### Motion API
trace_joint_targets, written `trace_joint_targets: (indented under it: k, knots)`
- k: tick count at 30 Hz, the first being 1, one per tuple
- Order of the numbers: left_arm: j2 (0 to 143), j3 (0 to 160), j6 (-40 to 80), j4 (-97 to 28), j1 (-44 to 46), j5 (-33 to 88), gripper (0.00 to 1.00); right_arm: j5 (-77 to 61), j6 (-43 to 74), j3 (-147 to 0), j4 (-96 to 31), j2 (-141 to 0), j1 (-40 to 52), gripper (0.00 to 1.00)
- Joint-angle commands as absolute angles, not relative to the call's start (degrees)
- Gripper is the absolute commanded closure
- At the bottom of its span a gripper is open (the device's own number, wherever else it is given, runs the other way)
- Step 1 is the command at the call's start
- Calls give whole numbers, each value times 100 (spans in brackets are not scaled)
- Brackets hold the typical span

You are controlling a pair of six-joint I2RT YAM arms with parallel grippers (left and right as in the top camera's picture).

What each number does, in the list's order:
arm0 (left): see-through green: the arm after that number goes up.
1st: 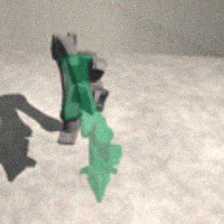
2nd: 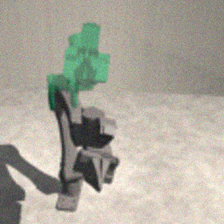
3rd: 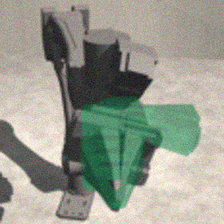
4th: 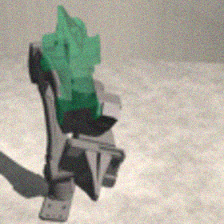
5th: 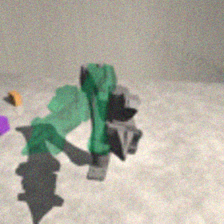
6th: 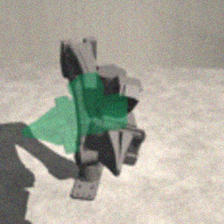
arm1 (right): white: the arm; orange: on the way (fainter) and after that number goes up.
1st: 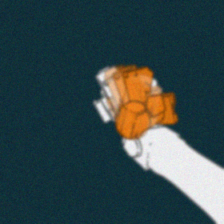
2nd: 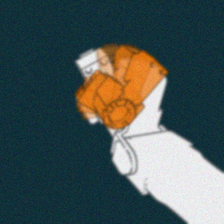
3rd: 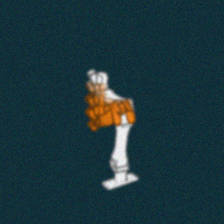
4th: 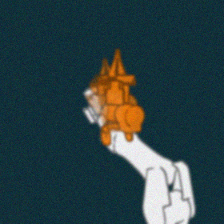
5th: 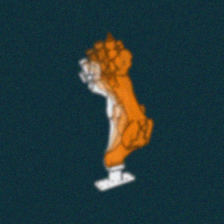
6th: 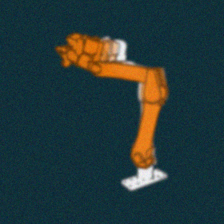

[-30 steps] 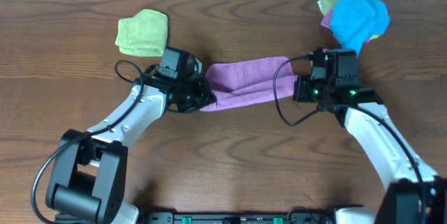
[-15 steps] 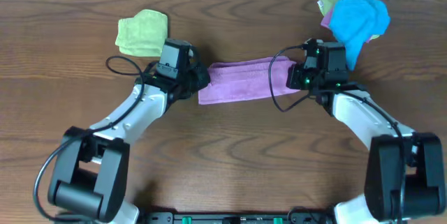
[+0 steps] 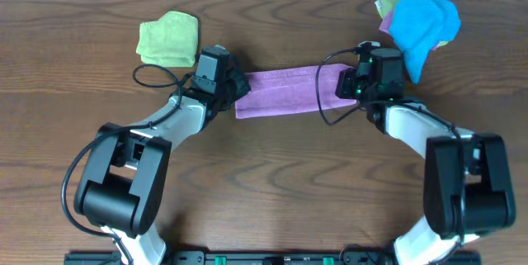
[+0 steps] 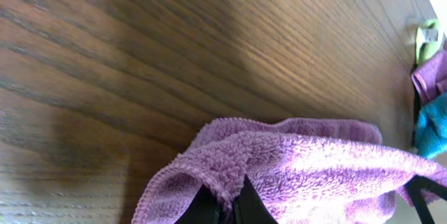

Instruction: Fold the cloth

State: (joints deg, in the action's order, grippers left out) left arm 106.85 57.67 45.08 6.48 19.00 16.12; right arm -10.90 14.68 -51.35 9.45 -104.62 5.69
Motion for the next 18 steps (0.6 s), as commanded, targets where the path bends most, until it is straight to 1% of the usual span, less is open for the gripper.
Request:
trace_joint_targets:
  k: [1,12,13,14,15,16,17,18]
  knots:
    - [10763,5787,4517,672,1876,1111,94,-832,1520,-5164,1144,-10680,534,99]
    - [11126,5787,4497,1109,1876,1090,94,-727,1516,-5164,1332,-10888,532,98]
    - [11126,5787,4477,1096,1876,1039,92,-729,1518,-5164,1328,-10888,532,98]
    - [11126,5787,4451,1098,1876,1013,90,-729,1518,-5164,1328,-10888,532,96]
    - [11126,5787,4412,1103,1876,1004,86,-729,1518,-5164,1330,-10888,532,88]
    - [11126,5787,4368,1109,1876,1004,73,-729,1518,-5164,1330,-10888,532,84]
    - [11126,5787,4353,1109,1874,1004,66,-729,1518,-5164,1330,-10888,532,81]
    - [11124,5787,4324,1114,1872,1009,61,-729,1518,-5164,1330,-10888,532,72]
